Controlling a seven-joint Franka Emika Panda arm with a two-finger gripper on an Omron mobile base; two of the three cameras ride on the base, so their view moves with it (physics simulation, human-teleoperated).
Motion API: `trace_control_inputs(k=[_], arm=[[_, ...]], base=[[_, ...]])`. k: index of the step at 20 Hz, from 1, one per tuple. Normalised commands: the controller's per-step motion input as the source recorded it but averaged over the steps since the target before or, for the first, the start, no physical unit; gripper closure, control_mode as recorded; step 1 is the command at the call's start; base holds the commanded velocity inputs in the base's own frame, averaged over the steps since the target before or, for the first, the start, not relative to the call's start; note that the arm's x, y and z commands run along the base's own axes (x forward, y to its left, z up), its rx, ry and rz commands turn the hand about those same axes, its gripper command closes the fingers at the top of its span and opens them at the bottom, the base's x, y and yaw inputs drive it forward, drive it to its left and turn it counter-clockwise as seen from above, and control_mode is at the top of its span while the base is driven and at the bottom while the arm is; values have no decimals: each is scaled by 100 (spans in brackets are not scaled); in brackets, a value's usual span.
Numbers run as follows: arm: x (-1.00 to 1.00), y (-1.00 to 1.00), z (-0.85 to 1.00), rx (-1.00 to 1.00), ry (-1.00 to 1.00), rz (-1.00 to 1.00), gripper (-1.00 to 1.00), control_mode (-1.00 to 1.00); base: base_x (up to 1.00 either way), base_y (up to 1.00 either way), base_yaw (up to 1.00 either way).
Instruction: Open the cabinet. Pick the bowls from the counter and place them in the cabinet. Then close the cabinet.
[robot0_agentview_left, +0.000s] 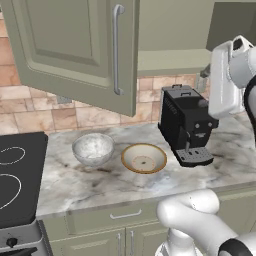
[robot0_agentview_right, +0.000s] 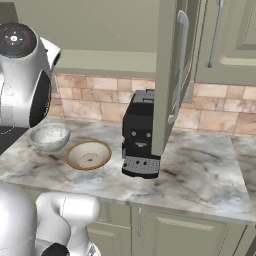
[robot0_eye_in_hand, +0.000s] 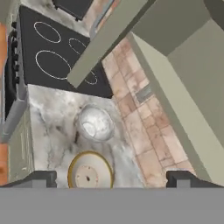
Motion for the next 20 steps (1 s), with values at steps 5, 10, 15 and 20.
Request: trace_control_inputs(k=[5, 10, 15, 20], arm=[[27, 7, -11, -34, -12, 46, -100, -100], [-2, 55, 7, -12, -13, 31, -100, -100], [-18, 70, 21, -6, -25, 22, -100, -100], [8, 10, 1, 0, -20, 2, -100, -100]], base=[[0, 0, 0], [0, 0, 0], [0, 0, 0], [0, 0, 0]])
